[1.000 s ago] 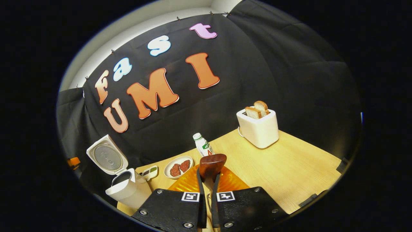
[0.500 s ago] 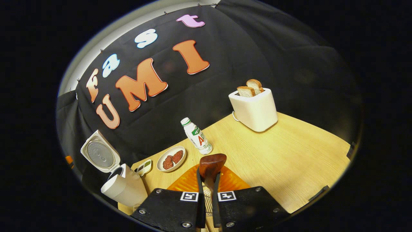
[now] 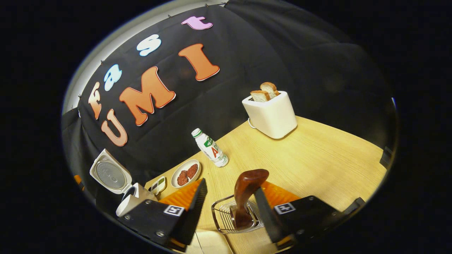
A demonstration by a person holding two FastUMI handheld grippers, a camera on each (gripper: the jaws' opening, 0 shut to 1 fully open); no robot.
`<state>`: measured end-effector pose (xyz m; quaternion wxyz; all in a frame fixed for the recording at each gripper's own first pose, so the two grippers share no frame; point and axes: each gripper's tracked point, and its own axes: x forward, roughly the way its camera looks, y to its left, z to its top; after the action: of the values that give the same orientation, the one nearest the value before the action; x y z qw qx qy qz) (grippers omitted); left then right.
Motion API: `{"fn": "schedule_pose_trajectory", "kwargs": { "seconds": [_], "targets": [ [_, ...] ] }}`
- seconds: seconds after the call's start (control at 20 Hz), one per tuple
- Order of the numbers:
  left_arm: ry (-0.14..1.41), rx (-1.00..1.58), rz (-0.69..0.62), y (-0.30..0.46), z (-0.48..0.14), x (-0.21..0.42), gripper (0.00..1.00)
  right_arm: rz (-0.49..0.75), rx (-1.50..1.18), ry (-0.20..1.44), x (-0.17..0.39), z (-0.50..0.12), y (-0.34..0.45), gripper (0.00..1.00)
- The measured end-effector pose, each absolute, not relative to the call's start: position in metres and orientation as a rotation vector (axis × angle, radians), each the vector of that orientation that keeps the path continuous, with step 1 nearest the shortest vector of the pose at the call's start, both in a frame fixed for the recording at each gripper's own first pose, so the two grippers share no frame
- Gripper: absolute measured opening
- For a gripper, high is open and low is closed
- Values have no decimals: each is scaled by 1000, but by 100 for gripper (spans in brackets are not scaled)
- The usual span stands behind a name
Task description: Close the left gripper, press the button to open the rice cooker; take a wooden spoon from the chopstick holder with the right hand, scoop a spoonful of rice and pour it into the rice cooker, then put the wooden spoon back into the chopstick holder.
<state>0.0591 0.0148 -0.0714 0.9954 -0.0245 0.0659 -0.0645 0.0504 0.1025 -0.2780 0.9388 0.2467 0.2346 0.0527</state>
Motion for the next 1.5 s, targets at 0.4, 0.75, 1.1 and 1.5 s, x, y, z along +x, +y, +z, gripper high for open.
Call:
{"fn": "schedule_pose_trajectory", "kwargs": {
  "seconds": [0.4,0.75,1.1,1.5],
  "targets": [
    [95,-31,-48,30,-25,115,100,38,250,447,29,-239,83,95],
    [35,-76,-32,33,20,190,100,11,194,378,8,-195,81,95],
    [152,-84,-46,33,6,290,100,-31,218,324,-1,-163,71,95],
    [331,-58,-37,37,-58,356,100,-67,203,314,-7,-151,63,95]
  ]
}}
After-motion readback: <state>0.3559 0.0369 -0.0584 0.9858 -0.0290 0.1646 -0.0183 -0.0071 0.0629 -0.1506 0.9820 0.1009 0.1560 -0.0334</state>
